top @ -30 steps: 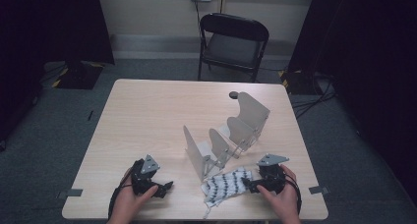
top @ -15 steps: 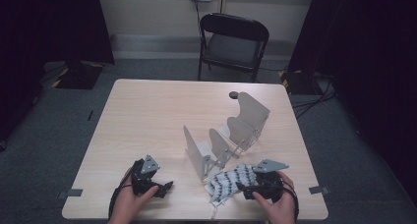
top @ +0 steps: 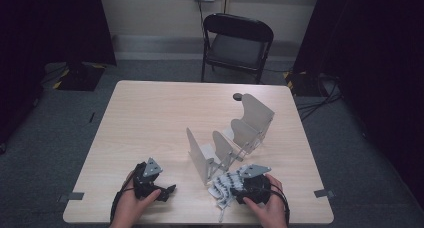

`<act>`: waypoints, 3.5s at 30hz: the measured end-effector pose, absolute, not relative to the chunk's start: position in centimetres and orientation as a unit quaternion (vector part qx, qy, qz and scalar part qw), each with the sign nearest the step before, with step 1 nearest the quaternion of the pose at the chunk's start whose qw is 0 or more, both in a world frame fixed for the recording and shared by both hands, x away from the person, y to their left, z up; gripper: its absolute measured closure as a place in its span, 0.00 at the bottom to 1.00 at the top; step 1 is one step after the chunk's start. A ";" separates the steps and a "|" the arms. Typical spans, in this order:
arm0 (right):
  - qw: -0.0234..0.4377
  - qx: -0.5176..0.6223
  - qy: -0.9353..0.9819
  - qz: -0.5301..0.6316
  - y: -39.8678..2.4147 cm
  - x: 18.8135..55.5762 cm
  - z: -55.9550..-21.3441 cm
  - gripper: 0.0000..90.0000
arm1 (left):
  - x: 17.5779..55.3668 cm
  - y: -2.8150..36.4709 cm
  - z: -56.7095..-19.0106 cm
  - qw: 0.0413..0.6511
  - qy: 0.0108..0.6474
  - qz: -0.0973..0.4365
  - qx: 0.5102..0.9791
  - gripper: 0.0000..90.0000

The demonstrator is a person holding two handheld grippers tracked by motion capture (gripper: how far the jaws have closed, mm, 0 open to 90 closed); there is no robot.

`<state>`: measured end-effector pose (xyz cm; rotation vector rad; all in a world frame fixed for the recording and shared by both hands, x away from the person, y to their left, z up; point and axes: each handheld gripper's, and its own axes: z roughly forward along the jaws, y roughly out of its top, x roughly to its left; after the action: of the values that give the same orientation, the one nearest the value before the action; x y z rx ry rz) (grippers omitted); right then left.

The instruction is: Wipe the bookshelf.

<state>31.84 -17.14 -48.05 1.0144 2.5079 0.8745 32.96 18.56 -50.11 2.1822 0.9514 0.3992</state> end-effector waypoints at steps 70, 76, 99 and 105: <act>0.099 0.313 0.873 0.360 -14.6 31.0 -43.9 0.79 | 33.0 18.6 -50.1 0.353 0.366 0.154 0.847 0.01; 0.085 0.322 0.878 0.344 -14.3 31.5 -46.5 0.78 | 33.0 18.6 -50.1 0.353 0.366 0.154 0.847 0.01; 0.136 0.334 0.856 0.371 -19.4 30.8 -41.0 0.78 | 33.0 18.5 -50.1 0.355 0.369 0.155 0.845 0.01; 0.167 0.327 0.846 0.387 -20.0 32.1 -37.6 0.78 | 33.0 18.5 -50.1 0.355 0.369 0.155 0.845 0.01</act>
<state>32.15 -19.96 -37.64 0.9313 2.4067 1.1016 32.97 18.55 -50.11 2.1833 0.9535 0.3997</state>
